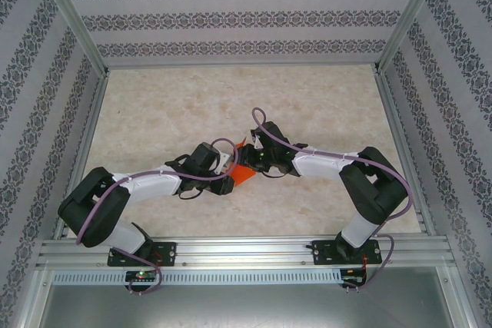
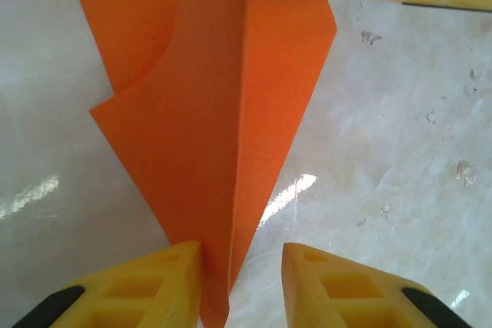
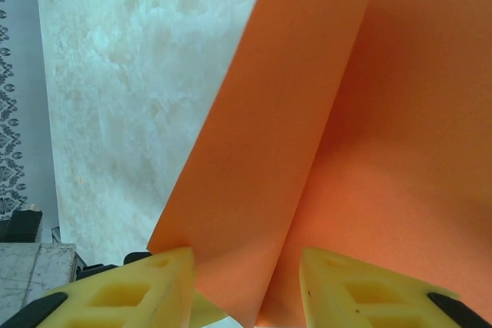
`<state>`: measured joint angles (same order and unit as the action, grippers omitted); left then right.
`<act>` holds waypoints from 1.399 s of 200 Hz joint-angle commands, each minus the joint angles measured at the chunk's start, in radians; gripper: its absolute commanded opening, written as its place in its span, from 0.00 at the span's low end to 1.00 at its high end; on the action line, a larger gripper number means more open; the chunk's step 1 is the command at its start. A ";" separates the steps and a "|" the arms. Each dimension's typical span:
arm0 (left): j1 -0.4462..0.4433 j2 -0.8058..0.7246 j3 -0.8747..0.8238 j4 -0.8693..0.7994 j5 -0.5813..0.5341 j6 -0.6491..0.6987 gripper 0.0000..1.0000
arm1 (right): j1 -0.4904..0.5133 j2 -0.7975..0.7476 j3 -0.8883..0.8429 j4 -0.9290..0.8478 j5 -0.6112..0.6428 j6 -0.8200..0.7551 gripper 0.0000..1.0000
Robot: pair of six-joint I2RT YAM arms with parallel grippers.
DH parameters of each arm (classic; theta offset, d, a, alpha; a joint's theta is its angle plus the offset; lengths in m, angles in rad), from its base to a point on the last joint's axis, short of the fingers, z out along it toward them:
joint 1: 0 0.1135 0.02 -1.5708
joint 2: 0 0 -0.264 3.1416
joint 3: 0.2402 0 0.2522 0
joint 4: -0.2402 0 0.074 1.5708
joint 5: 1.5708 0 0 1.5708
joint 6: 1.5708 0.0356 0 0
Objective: Fold a paper plane with a square sheet of paper (pick it up from the middle)
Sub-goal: Fourth fold the wing at the center of the table.
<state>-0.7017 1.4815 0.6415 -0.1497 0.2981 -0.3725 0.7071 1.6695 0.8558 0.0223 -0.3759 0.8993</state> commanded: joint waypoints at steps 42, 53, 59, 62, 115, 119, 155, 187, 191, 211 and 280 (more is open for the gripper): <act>-0.016 0.005 0.022 -0.031 -0.066 0.035 0.26 | 0.009 0.010 0.026 0.010 -0.003 0.003 0.41; -0.015 0.006 0.022 -0.032 -0.070 0.035 0.26 | 0.008 0.010 0.027 0.008 -0.003 0.000 0.41; -0.015 0.009 0.022 -0.031 -0.072 0.035 0.26 | 0.007 0.010 0.027 0.008 -0.004 0.001 0.41; -0.015 0.009 0.023 -0.033 -0.075 0.036 0.26 | 0.008 0.010 0.027 0.008 -0.004 0.001 0.41; -0.015 0.022 0.032 -0.034 -0.071 0.046 0.27 | 0.008 0.007 0.026 0.004 0.000 0.000 0.41; -0.016 0.024 0.032 -0.035 -0.072 0.047 0.26 | 0.008 0.008 0.025 0.002 -0.001 0.000 0.41; -0.016 0.029 0.028 -0.033 -0.066 0.050 0.15 | 0.005 0.000 0.024 -0.003 0.000 -0.003 0.41; -0.016 0.022 0.029 -0.042 -0.055 0.062 0.06 | 0.000 -0.036 0.015 -0.034 0.018 -0.019 0.41; -0.016 0.020 0.030 -0.044 -0.052 0.066 0.05 | -0.002 -0.045 0.012 -0.037 0.021 -0.022 0.41; -0.016 0.018 0.030 -0.047 -0.026 0.084 0.02 | -0.015 -0.097 -0.011 -0.057 0.036 -0.035 0.42; -0.013 0.060 0.019 -0.021 0.061 0.084 0.01 | -0.033 -0.209 -0.086 -0.050 0.003 -0.059 0.29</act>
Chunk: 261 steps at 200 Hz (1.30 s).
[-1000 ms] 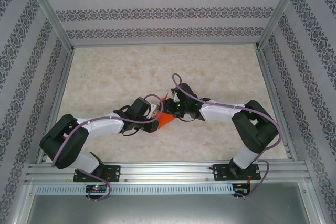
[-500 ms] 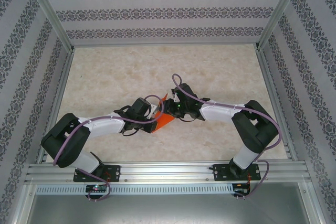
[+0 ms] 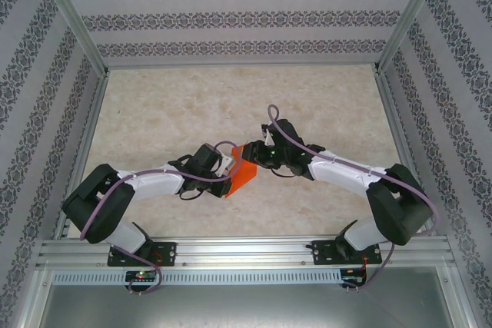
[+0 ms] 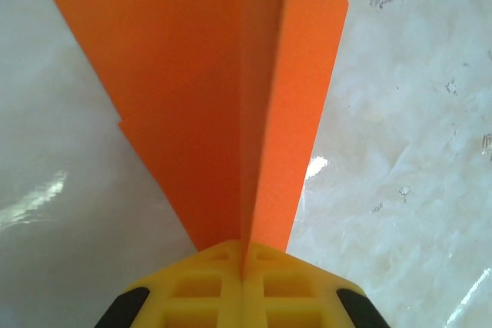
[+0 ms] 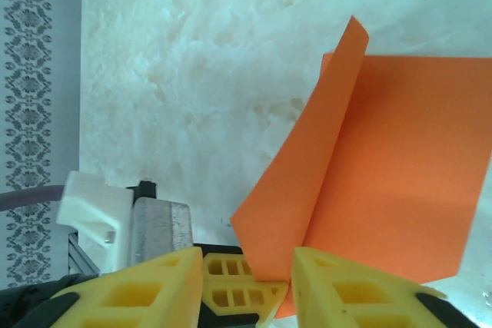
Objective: Fold a paper plane with a square sheet of paper (pick it up from the middle)
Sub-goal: Fourth fold the wing at the center of the table.
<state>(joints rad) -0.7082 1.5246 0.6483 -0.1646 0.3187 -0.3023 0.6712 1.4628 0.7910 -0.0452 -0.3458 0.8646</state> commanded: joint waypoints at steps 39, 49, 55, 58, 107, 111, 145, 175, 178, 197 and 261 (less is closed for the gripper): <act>0.015 0.017 -0.018 0.041 0.084 -0.040 0.00 | 0.028 0.066 -0.005 0.099 -0.072 -0.006 0.17; 0.024 0.016 -0.028 0.052 0.098 -0.049 0.01 | 0.034 0.091 0.003 0.121 -0.081 0.003 0.16; 0.030 0.013 -0.036 0.061 0.108 -0.055 0.00 | 0.037 0.110 0.010 0.138 -0.095 0.006 0.15; 0.033 0.013 -0.039 0.064 0.112 -0.059 0.01 | 0.037 0.119 0.013 0.144 -0.101 0.009 0.15; 0.075 0.011 -0.068 0.079 0.164 -0.078 0.02 | 0.052 0.223 0.064 0.209 -0.134 0.029 0.14; 0.077 0.012 -0.068 0.079 0.169 -0.077 0.02 | 0.052 0.229 0.068 0.214 -0.138 0.032 0.14; 0.093 0.025 -0.066 0.075 0.193 -0.071 0.02 | 0.053 0.270 0.078 0.234 -0.145 0.040 0.15; 0.112 0.051 -0.060 0.075 0.232 -0.061 0.03 | 0.053 0.296 0.088 0.234 -0.141 0.041 0.16; 0.112 0.054 -0.058 0.072 0.234 -0.060 0.02 | 0.052 0.298 0.089 0.234 -0.141 0.042 0.16; 0.116 0.070 -0.053 0.074 0.246 -0.061 0.03 | 0.051 0.308 0.094 0.223 -0.129 0.040 0.16; 0.135 0.083 -0.034 0.050 0.262 -0.056 0.03 | 0.052 0.291 0.079 0.264 -0.176 0.038 0.17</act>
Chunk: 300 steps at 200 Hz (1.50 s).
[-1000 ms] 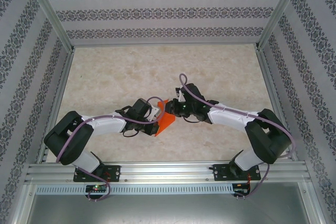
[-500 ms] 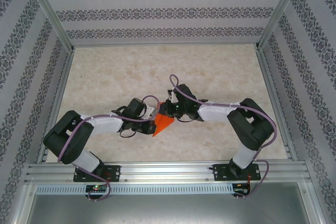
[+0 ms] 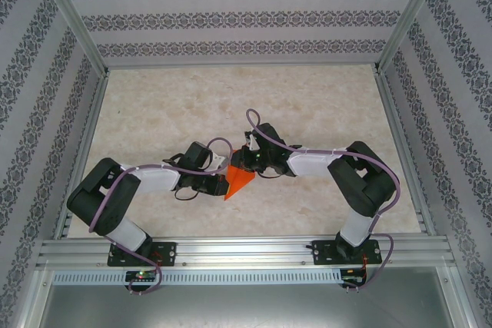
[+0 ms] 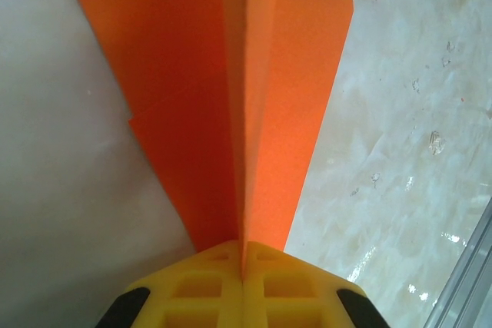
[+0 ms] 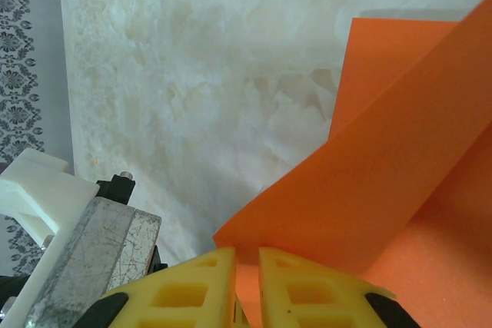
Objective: Fold a paper plane with a square sheet of paper (pick it up from the middle)
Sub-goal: Fourth fold the wing at the center of the table.
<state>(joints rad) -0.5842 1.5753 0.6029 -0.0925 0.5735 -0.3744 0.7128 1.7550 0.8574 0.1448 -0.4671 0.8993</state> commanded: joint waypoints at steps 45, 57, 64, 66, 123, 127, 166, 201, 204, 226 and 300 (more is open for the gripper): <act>0.019 0.064 0.023 -0.030 0.028 0.011 0.03 | 0.019 0.017 -0.002 0.138 -0.106 0.012 0.16; 0.020 0.072 0.026 -0.033 0.032 0.012 0.03 | 0.018 0.026 0.005 0.148 -0.111 0.023 0.16; 0.022 0.076 0.028 -0.034 0.035 0.012 0.03 | 0.020 0.027 0.009 0.149 -0.111 0.024 0.17; 0.023 0.077 0.028 -0.034 0.035 0.012 0.03 | 0.020 0.027 0.011 0.150 -0.111 0.023 0.17; 0.026 0.089 0.037 -0.042 0.042 0.013 0.03 | 0.010 0.024 -0.007 0.168 -0.094 0.039 0.19; 0.025 0.089 0.037 -0.040 0.040 0.012 0.02 | 0.011 0.023 -0.006 0.172 -0.102 0.037 0.19; 0.027 0.096 0.048 -0.046 0.048 0.012 0.03 | 0.016 -0.061 -0.080 0.184 -0.020 0.054 0.16; 0.028 0.095 0.054 -0.054 0.051 0.016 0.03 | 0.003 -0.099 -0.139 0.241 0.006 0.096 0.12; 0.028 0.096 0.055 -0.054 0.049 0.017 0.03 | 0.005 -0.095 -0.137 0.242 0.002 0.096 0.11; 0.028 0.098 0.060 -0.060 0.052 0.021 0.03 | 0.005 -0.065 -0.110 0.228 0.004 0.102 0.11; 0.029 0.092 0.069 -0.080 0.049 0.012 0.04 | -0.008 0.054 -0.061 0.250 -0.004 0.122 0.10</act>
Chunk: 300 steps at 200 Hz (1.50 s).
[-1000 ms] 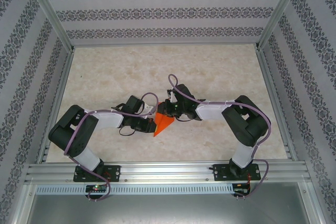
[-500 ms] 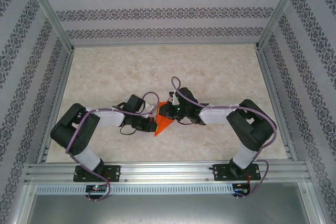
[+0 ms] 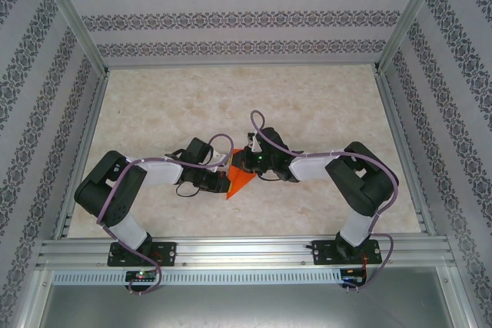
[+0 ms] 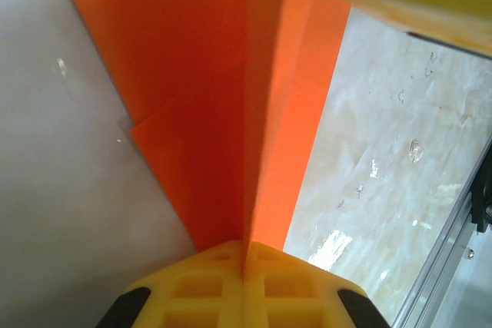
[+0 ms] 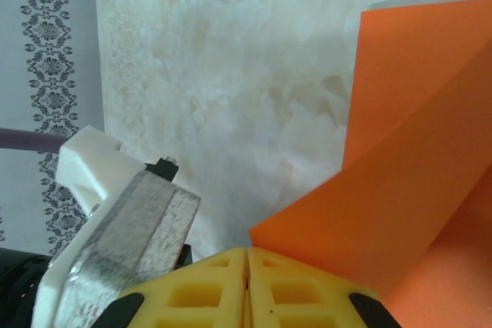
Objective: Fold a paper plane with a square sheet of paper (pick it up from the middle)
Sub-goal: Fourth fold the wing at the center of the table.
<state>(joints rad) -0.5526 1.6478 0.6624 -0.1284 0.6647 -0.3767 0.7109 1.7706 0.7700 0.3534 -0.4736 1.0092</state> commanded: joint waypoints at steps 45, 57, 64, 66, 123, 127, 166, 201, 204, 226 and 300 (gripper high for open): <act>-0.004 0.021 0.012 -0.057 -0.040 0.010 0.13 | -0.015 0.075 0.021 0.030 0.012 0.015 0.10; -0.003 0.007 0.008 -0.057 -0.034 0.003 0.15 | -0.017 0.072 0.014 0.034 0.013 0.018 0.10; -0.003 -0.003 0.003 -0.060 -0.034 0.001 0.17 | -0.018 0.070 0.011 0.033 0.014 0.017 0.10; -0.003 -0.008 0.003 -0.059 -0.033 -0.001 0.18 | -0.018 0.070 0.012 0.032 0.015 0.017 0.10; -0.004 -0.066 -0.039 -0.036 -0.021 -0.030 0.21 | -0.019 0.049 0.010 -0.005 0.040 0.006 0.11; -0.005 -0.067 -0.041 -0.036 -0.020 -0.031 0.21 | -0.019 0.048 0.010 -0.007 0.040 0.007 0.11; -0.005 -0.082 -0.065 -0.004 -0.021 -0.046 0.09 | -0.019 0.043 0.008 -0.027 0.051 0.001 0.11; -0.004 -0.076 -0.066 -0.007 -0.026 -0.041 0.01 | -0.018 0.041 0.010 -0.022 0.042 -0.005 0.13; -0.005 -0.074 -0.066 -0.009 -0.029 -0.043 0.01 | -0.019 0.041 0.011 -0.021 0.040 -0.005 0.13; -0.005 -0.060 -0.063 -0.009 -0.029 -0.051 0.00 | -0.018 0.031 0.018 -0.011 0.026 -0.008 0.14; -0.003 -0.038 -0.073 -0.006 -0.027 -0.051 0.00 | -0.015 0.096 0.087 -0.060 -0.017 -0.034 0.15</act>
<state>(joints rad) -0.5537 1.5860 0.6083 -0.1417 0.6464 -0.4244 0.6979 1.8385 0.8204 0.3134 -0.4763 1.0042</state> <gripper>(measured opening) 0.068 0.151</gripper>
